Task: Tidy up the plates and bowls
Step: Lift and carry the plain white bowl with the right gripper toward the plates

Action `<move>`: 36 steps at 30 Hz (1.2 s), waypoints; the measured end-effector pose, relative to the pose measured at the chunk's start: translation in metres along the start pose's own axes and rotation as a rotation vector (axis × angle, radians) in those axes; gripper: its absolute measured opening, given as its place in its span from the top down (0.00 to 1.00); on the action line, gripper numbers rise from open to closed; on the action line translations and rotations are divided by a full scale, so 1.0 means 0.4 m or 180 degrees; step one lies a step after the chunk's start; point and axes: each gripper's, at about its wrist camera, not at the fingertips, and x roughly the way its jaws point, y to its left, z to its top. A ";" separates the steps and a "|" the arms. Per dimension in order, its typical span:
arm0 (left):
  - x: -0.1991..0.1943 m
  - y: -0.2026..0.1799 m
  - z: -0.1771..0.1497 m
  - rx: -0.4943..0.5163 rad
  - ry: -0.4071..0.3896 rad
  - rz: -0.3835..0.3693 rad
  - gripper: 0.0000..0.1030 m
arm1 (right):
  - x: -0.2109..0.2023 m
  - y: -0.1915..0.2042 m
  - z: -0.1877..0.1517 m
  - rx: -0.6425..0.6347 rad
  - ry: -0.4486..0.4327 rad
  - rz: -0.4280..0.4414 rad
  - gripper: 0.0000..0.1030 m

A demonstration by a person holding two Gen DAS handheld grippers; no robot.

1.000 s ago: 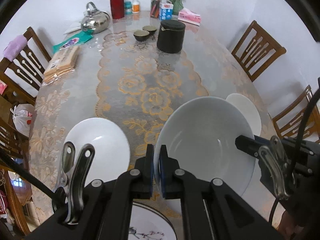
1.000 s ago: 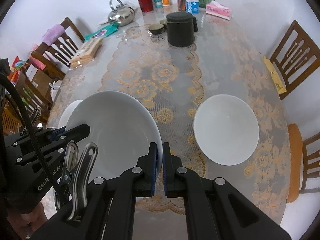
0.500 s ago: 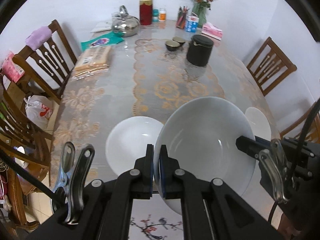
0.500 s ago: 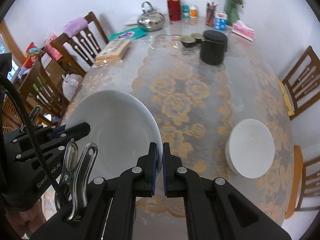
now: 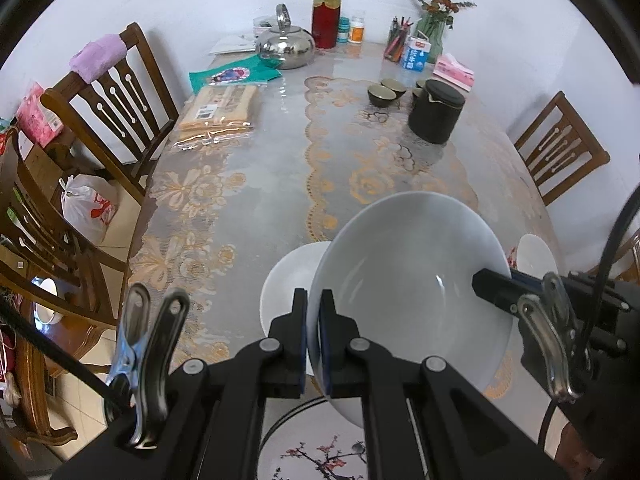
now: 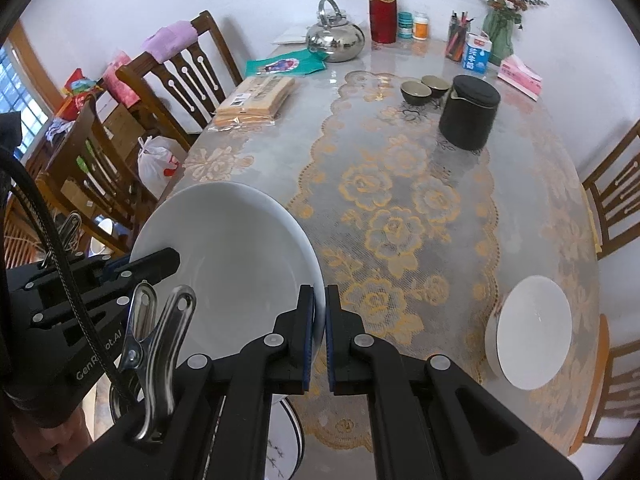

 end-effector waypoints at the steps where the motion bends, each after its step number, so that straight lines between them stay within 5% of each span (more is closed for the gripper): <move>1: 0.004 0.005 0.002 -0.0007 0.0007 0.0006 0.96 | 0.004 0.003 0.004 -0.0009 0.0006 0.0003 0.94; 36: 0.216 0.108 -0.015 -0.0233 0.0439 0.0007 0.95 | 0.232 0.051 0.029 -0.0047 0.0508 -0.0013 0.94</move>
